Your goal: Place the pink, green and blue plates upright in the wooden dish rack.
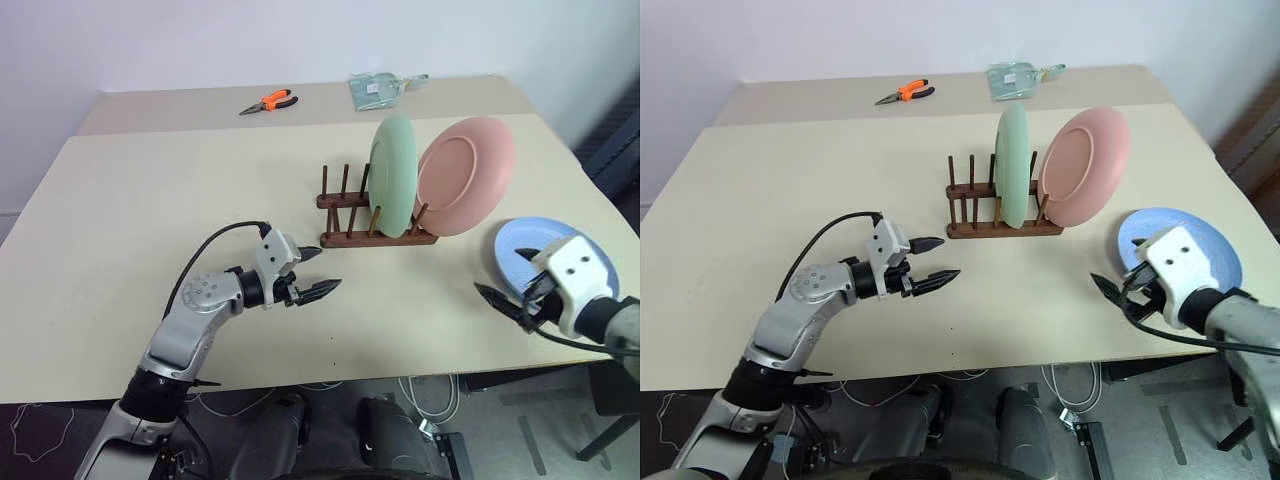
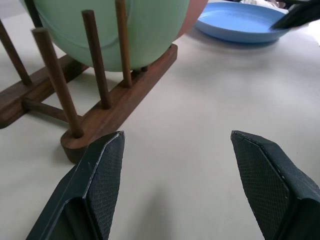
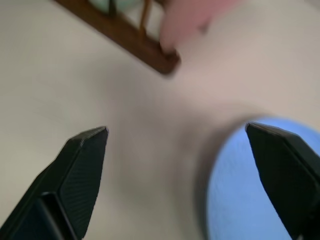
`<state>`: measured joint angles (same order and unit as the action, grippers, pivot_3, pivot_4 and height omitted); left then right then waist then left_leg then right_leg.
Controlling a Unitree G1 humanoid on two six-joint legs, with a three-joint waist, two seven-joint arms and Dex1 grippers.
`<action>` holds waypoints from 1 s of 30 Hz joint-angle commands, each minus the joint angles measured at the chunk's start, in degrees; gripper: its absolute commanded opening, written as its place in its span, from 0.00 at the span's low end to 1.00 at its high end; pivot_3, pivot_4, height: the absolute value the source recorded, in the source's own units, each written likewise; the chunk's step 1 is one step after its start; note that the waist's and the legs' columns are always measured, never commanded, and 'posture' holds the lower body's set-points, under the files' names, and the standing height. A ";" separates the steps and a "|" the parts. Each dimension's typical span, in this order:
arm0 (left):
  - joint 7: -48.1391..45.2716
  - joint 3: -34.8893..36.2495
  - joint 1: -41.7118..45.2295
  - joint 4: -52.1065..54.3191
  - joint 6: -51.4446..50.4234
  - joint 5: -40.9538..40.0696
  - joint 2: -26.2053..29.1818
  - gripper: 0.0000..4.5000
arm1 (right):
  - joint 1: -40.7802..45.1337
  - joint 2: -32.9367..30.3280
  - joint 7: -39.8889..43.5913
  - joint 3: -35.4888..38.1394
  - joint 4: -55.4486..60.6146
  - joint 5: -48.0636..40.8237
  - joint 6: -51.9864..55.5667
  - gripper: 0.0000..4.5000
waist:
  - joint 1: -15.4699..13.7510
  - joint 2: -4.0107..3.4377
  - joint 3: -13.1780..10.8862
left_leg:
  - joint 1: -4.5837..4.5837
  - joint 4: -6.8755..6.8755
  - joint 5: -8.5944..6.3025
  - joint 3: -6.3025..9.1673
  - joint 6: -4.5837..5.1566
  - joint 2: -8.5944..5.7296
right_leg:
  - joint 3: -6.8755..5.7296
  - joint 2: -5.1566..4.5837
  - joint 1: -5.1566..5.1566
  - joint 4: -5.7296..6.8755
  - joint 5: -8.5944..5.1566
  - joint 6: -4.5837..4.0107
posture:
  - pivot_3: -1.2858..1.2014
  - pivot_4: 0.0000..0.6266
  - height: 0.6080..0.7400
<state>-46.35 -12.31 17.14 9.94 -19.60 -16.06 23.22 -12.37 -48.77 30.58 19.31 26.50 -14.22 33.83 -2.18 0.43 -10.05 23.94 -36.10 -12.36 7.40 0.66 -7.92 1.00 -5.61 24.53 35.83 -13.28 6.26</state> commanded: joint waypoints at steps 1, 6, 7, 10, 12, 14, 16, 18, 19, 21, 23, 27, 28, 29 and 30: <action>-0.30 0.20 0.54 1.13 1.39 0.24 -0.05 0.78 | 1.88 0.52 -4.06 -2.78 -5.78 6.77 -3.19 1.00 | -0.06 0.00 0.00 | 0.00 0.01 0.00 0.00 0.01 0.00 | 0.00 0.00 0.00 -0.01 0.00 0.00 | 0.52 0.24 0.84; 0.24 0.78 -0.60 2.27 1.21 0.51 0.53 0.78 | 5.40 0.30 -5.69 -4.88 -12.67 10.90 -4.02 0.47 | -0.03 -0.02 0.00 | 0.01 0.00 0.08 0.01 0.13 0.00 | -0.01 0.02 0.00 -0.02 0.01 0.01 | 0.52 0.24 0.84; 0.35 0.89 -0.85 2.47 1.18 0.52 0.69 0.78 | 6.22 0.32 -5.89 -4.84 -13.15 11.33 -4.16 0.35 | -0.02 -0.02 0.00 | 0.00 0.01 0.08 0.01 0.13 0.00 | -0.01 0.02 0.00 -0.02 0.01 0.01 | 0.52 0.24 0.84; 0.50 1.09 -1.48 3.00 1.15 0.49 1.06 0.78 | 8.00 0.99 -5.83 -3.92 -12.40 11.03 -3.94 0.01 | -0.02 -0.02 0.00 | 0.00 0.00 0.08 0.01 0.14 -0.01 | -0.01 0.03 0.00 -0.01 0.01 0.02 | 0.52 0.24 0.84; 0.64 1.20 -1.81 3.16 1.21 0.48 1.28 0.78 | 8.71 1.73 -5.88 -3.05 -11.12 10.54 -5.13 0.01 | -0.03 -0.02 0.00 | 0.00 0.00 0.08 0.01 0.14 0.00 | -0.01 0.03 0.00 0.00 0.01 0.02 | 0.52 0.24 0.84; 0.87 1.31 -2.41 3.24 1.58 0.71 1.58 0.78 | 9.44 3.29 -7.86 -1.45 -10.05 11.15 -8.17 0.01 | -0.03 -0.02 0.00 | 0.00 0.00 0.08 0.01 0.14 0.00 | 0.00 0.03 0.00 -0.01 0.02 0.03 | 0.52 0.24 0.84; 1.09 1.23 -2.63 2.83 2.19 1.12 1.61 0.78 | 10.69 4.87 -10.42 0.34 -9.84 11.88 -9.73 0.01 | -0.05 -0.04 0.00 | 0.00 0.01 0.08 0.01 0.14 0.00 | 0.00 0.03 0.00 0.00 0.02 0.03 | 0.52 0.24 0.84; 1.30 1.04 -2.17 1.99 2.77 1.46 1.30 0.78 | 13.14 5.67 -12.91 1.81 -9.75 12.75 -11.17 0.01 | -0.06 -0.04 -0.01 | 0.00 0.00 0.08 0.01 0.13 -0.01 | 0.00 0.03 0.01 0.01 0.02 0.03 | 0.52 0.24 0.84; 1.50 0.95 -1.64 1.29 3.18 1.70 0.96 0.78 | 15.58 5.84 -14.75 2.77 -9.37 13.16 -12.22 0.01 | -0.01 -0.05 -0.01 | 0.00 -0.01 0.08 0.01 0.13 -0.01 | 0.00 0.03 0.01 0.00 0.02 0.03 | 0.52 0.24 0.84; 1.95 1.05 -0.55 -0.28 4.10 2.20 0.27 0.78 | 20.74 5.80 -16.83 3.97 -7.92 13.19 -13.94 0.01 | 0.06 -0.14 -0.06 | -0.01 -0.02 0.08 -0.02 0.13 -0.02 | 0.01 0.04 0.02 0.04 0.03 0.03 | 0.52 0.24 0.84; 2.59 1.37 0.44 -2.18 5.50 3.06 -0.16 0.78 | 26.79 5.04 -17.12 4.33 -5.82 12.33 -14.68 0.01 | 0.10 -0.15 -0.07 | -0.03 -0.02 0.09 -0.05 0.13 -0.01 | 0.00 0.04 0.05 0.11 0.02 0.03 | 0.52 0.24 0.84; 4.46 3.20 2.02 -6.11 8.26 4.26 -0.29 0.78 | 38.57 6.21 -13.04 4.14 -1.07 2.78 -11.79 0.01 | 0.05 -0.17 -0.07 | -0.03 0.05 0.09 -0.01 0.13 0.02 | -0.02 0.04 0.10 0.18 0.06 0.11 | 0.52 0.24 0.84; 4.80 3.75 2.32 -7.01 8.85 4.46 -0.15 0.78 | 41.13 7.20 -11.80 3.85 0.46 -1.56 -9.52 0.01 | 0.03 -0.17 -0.07 | -0.03 0.06 0.09 0.01 0.12 0.02 | -0.03 0.04 0.10 0.18 0.08 0.16 | 0.52 0.24 0.84; 5.08 4.53 2.55 -7.96 9.45 4.64 0.22 0.78 | 43.95 8.71 -10.88 3.55 2.40 -7.73 -6.09 0.01 | 0.13 -0.13 -0.09 | -0.02 0.06 0.09 0.01 0.13 0.02 | -0.03 0.04 0.10 0.18 0.09 0.17 | 0.52 0.24 0.84; 5.31 5.54 2.70 -8.97 10.10 4.79 0.78 0.78 | 46.47 10.12 -9.97 2.91 4.50 -14.26 -3.07 0.01 | 0.15 -0.13 -0.09 | -0.03 0.05 0.09 0.04 0.13 0.03 | -0.05 0.05 0.09 0.18 0.10 0.18 | 0.52 0.24 0.84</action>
<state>-41.60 -9.45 18.93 1.35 -11.72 -11.70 23.17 31.33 -39.79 18.84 21.94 26.17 -18.35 26.51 -2.03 0.30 -10.14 23.93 -36.05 -12.27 7.44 0.79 -7.88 0.96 -5.56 24.62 36.00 -13.18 6.42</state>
